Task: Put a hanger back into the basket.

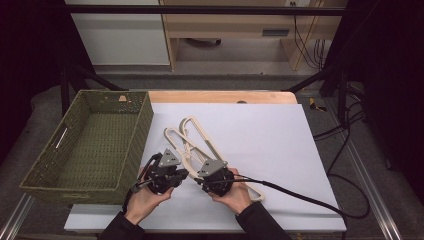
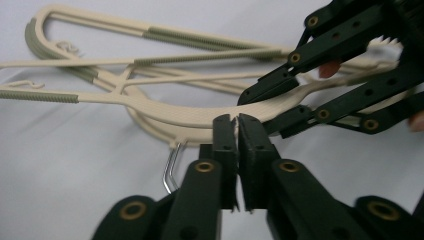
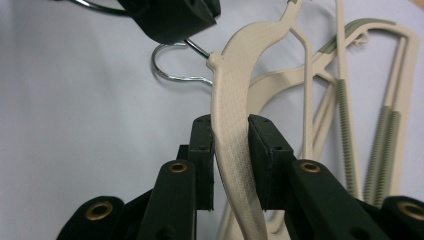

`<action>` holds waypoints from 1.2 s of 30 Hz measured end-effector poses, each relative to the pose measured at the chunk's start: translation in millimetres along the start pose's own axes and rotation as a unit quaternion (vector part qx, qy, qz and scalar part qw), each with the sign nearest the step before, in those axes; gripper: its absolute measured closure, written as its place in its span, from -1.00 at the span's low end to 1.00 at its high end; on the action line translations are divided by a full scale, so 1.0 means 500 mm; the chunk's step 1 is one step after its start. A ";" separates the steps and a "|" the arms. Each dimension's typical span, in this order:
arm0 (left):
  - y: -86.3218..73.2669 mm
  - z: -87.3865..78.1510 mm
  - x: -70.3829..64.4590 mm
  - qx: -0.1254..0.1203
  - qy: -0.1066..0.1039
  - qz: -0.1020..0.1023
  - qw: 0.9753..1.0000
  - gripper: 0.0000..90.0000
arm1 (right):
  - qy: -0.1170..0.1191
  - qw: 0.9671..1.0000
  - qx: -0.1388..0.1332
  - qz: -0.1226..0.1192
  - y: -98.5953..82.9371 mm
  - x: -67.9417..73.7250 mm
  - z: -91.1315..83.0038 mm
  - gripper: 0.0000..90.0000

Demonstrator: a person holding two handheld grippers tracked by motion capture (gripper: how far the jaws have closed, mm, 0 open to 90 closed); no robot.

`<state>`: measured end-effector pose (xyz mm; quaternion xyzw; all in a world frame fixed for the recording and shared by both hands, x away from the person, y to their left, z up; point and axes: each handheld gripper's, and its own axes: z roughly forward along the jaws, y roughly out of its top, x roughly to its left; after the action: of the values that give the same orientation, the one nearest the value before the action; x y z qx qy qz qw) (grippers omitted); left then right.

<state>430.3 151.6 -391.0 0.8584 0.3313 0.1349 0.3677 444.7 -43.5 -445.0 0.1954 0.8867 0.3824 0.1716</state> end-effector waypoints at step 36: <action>-0.003 -0.092 0.035 -0.152 -0.019 -0.009 0.988 -0.85 | 0.004 0.994 -0.088 0.071 -0.004 -0.115 -0.205 0.92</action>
<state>420.6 189.0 -360.4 0.7919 0.3074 0.1638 0.5015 447.5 -134.7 -371.1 0.2406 0.8340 0.4710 0.1573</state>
